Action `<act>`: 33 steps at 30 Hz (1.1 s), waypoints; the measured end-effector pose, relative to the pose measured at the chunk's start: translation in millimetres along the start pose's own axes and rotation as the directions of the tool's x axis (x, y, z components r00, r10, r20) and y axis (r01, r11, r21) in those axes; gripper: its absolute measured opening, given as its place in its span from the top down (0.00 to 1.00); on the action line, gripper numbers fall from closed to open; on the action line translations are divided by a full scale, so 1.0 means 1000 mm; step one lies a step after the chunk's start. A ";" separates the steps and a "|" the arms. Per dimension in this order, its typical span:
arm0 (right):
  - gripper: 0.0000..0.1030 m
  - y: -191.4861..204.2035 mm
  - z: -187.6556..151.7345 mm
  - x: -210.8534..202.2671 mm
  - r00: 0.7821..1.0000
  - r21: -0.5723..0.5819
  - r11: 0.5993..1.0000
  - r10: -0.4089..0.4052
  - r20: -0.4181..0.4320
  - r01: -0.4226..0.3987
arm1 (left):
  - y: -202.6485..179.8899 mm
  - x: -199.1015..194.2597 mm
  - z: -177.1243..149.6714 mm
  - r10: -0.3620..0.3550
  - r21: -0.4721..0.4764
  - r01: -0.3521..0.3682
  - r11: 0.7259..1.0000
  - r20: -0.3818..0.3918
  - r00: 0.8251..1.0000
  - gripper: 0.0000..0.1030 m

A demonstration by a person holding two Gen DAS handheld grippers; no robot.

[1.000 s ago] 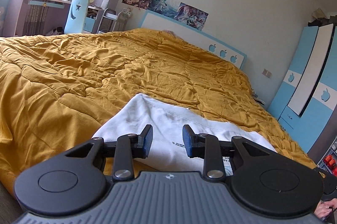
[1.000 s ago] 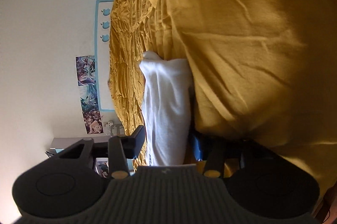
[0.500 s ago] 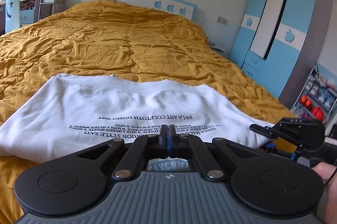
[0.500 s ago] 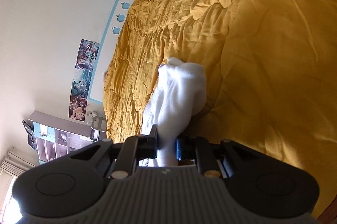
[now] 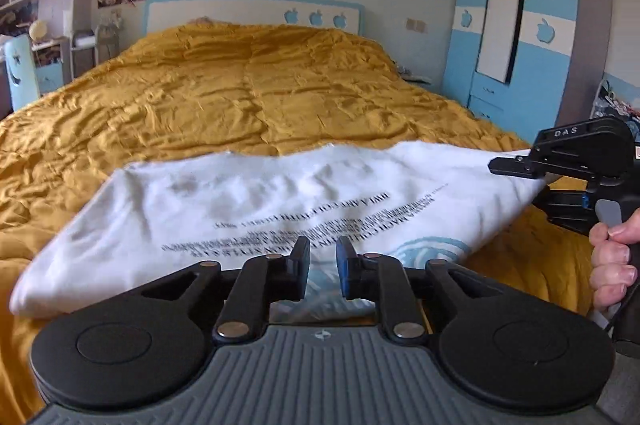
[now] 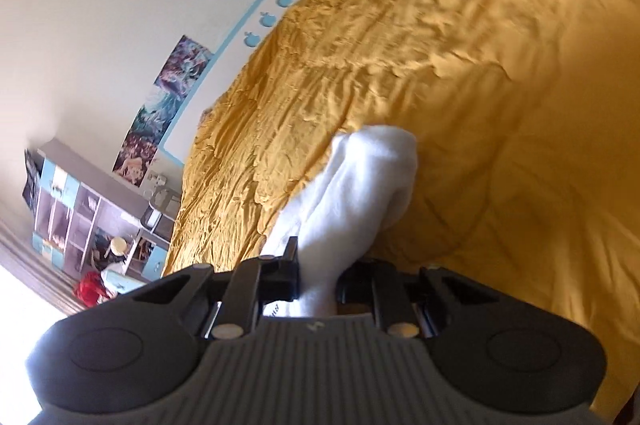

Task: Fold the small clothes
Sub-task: 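Lift the sweatshirt edge with the right gripper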

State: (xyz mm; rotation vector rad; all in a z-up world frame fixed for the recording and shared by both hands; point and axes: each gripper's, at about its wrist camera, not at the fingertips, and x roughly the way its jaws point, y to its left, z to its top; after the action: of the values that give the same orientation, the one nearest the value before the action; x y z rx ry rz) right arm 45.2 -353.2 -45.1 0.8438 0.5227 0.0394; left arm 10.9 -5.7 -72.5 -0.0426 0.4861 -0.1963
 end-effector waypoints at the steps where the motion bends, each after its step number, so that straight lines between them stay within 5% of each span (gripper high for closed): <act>1: 0.89 0.016 0.002 -0.001 1.000 -0.061 0.998 0.003 0.012 -0.003 | 0.010 -0.004 0.004 0.026 -0.024 -0.025 0.999 0.016 1.000 0.74; 4: 0.89 0.065 0.000 -0.003 0.998 -0.228 0.974 0.025 0.064 -0.010 | 0.057 -0.009 0.017 0.078 -0.175 -0.074 0.982 0.015 0.997 0.71; 7: 0.89 0.110 -0.012 -0.002 0.994 -0.353 0.936 0.035 0.101 0.003 | 0.108 -0.014 0.025 0.150 -0.323 -0.140 0.936 0.007 0.989 0.71; 11: 0.89 0.169 -0.044 -0.002 0.985 -0.544 0.839 0.079 0.152 0.017 | 0.150 -0.027 0.027 0.257 -0.416 -0.229 0.880 0.012 0.966 0.71; 14: 0.89 0.211 -0.078 0.001 0.977 -0.689 0.725 0.130 0.171 0.025 | 0.174 -0.037 0.025 0.277 -0.483 -0.236 0.843 0.014 0.961 0.71; 18: 0.89 0.257 -0.149 0.015 0.967 -0.877 0.478 0.193 0.168 0.057 | 0.194 -0.047 0.020 0.274 -0.559 -0.215 0.800 0.022 0.961 0.71; 21: 0.89 0.277 -0.219 0.042 0.979 -0.968 0.253 0.198 0.048 -0.003 | 0.204 -0.061 0.015 0.341 -0.635 -0.220 0.740 0.073 0.937 0.71; 24: 0.89 0.279 -0.276 0.072 0.986 -0.980 0.148 0.118 -0.117 -0.134 | 0.221 -0.070 0.010 0.297 -0.705 -0.124 0.698 0.128 0.946 0.71; 26: 0.89 0.272 -0.303 0.086 0.976 -0.968 0.125 0.030 -0.215 -0.217 | 0.228 -0.068 0.011 0.297 -0.683 -0.153 0.714 0.097 0.950 0.70; 27: 0.89 0.267 -0.310 0.094 0.964 -0.951 0.177 -0.033 -0.263 -0.253 | 0.228 -0.067 0.011 0.349 -0.671 -0.216 0.709 0.068 0.935 0.70; 28: 0.89 0.262 -0.313 0.095 0.967 -0.954 0.178 -0.043 -0.252 -0.241 | 0.229 -0.066 0.010 0.388 -0.668 -0.262 0.697 0.044 0.920 0.70; 31: 0.89 0.257 -0.323 0.084 0.976 -0.974 0.069 -0.007 -0.219 -0.218 | 0.237 -0.066 0.006 0.383 -0.699 -0.251 0.670 0.036 0.923 0.70; 33: 0.89 0.256 -0.320 0.077 0.975 -0.975 0.035 0.006 -0.220 -0.220 | 0.242 -0.066 0.002 0.348 -0.721 -0.213 0.659 0.041 0.937 0.70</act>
State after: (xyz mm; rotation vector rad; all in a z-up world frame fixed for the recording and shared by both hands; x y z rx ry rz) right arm 10.1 61.7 -68.6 -0.6210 0.4209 0.5977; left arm -2.4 244.6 -61.1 -0.7439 0.3582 0.3209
